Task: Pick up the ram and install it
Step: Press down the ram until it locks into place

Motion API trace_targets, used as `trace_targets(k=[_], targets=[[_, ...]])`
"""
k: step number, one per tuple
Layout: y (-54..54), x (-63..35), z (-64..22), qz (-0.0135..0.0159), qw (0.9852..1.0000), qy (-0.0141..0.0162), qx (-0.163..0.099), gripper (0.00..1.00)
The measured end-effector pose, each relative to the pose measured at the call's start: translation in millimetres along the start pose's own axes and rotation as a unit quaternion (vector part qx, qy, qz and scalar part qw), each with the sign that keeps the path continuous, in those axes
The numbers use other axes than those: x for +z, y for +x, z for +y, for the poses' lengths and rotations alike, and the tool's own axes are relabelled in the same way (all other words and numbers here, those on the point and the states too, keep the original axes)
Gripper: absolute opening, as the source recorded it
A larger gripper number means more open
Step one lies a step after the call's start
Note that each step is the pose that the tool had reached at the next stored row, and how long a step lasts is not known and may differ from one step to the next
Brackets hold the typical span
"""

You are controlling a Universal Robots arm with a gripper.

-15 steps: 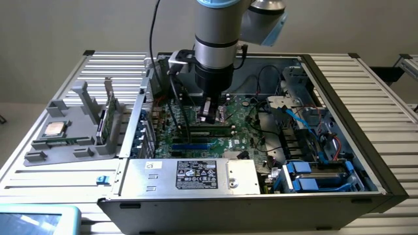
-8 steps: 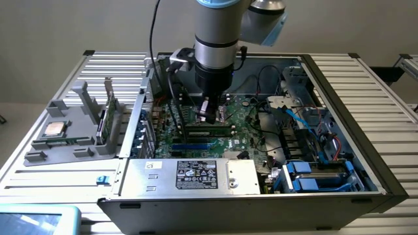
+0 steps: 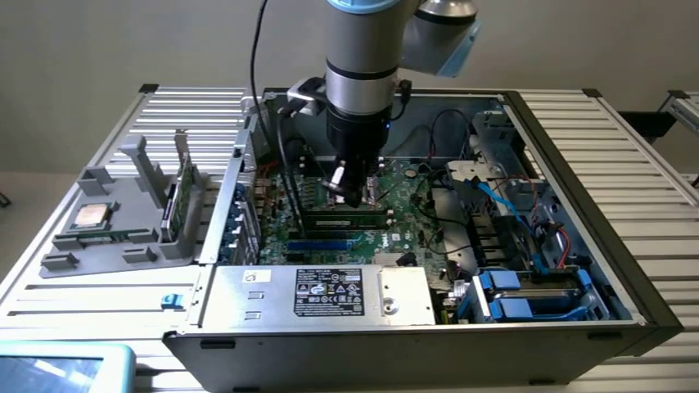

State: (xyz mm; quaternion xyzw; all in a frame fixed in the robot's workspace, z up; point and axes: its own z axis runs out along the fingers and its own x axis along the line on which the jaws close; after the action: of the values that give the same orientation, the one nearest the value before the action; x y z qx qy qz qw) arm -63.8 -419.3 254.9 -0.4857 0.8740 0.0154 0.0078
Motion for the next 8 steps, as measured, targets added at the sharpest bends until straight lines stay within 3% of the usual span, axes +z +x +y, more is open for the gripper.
trace_targets(k=[4, 8], targets=[[0.0, 0.0, 0.0, -0.0006, 0.9995, 0.0009, 0.033, 0.09], [0.0, 0.0, 0.0, -0.0012, 0.9979, 0.0018, 0.065, 0.09]])
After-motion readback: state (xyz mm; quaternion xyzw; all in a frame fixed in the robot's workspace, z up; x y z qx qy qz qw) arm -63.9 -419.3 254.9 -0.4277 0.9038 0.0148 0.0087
